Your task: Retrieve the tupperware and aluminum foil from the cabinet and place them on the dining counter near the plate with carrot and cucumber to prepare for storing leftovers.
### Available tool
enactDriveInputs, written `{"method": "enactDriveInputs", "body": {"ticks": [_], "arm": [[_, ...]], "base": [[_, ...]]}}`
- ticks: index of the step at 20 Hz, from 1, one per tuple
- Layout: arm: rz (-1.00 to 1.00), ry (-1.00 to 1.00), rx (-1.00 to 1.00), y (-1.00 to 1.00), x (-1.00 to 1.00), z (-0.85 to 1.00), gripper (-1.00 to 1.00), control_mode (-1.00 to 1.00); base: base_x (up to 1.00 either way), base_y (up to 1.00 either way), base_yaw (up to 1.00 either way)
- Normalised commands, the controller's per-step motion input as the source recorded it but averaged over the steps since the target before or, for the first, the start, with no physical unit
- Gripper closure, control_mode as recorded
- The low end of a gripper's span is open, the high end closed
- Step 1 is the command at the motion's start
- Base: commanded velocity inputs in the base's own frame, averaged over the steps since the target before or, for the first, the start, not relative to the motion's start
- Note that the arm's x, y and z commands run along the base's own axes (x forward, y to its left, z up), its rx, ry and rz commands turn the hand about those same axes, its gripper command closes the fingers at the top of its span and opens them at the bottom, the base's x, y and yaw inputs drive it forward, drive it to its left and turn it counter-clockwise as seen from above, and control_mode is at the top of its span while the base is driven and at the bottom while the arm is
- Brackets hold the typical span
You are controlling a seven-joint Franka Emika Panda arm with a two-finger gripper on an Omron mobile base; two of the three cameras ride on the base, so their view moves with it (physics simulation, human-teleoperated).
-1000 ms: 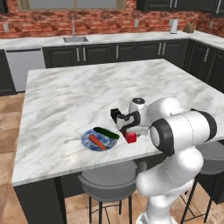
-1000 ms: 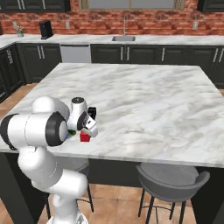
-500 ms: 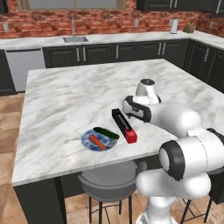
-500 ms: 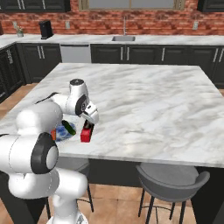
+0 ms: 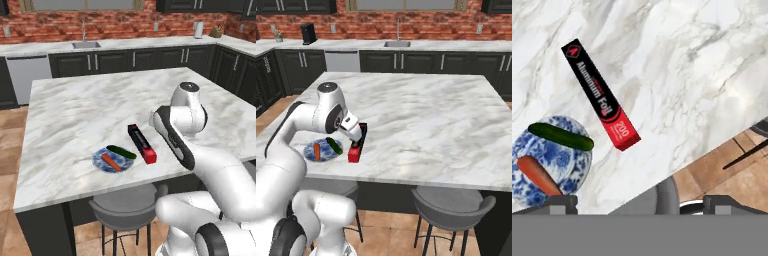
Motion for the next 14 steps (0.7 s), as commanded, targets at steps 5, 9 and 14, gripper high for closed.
{"method": "enactDriveInputs", "body": {"ticks": [5, 9, 14], "arm": [[0.01, -0.02, 0.0, -0.17, -0.98, 0.24, -1.0, -1.0], [0.02, -0.01, 0.0, -0.28, -0.65, 0.43, -1.0, -1.0], [0.05, 0.0, -0.01, -0.14, -0.59, 0.35, -1.0, -1.0]], "base": [[0.0, 0.0, 0.0], [0.0, 0.0, 0.0], [0.0, 0.0, 0.0]]}}
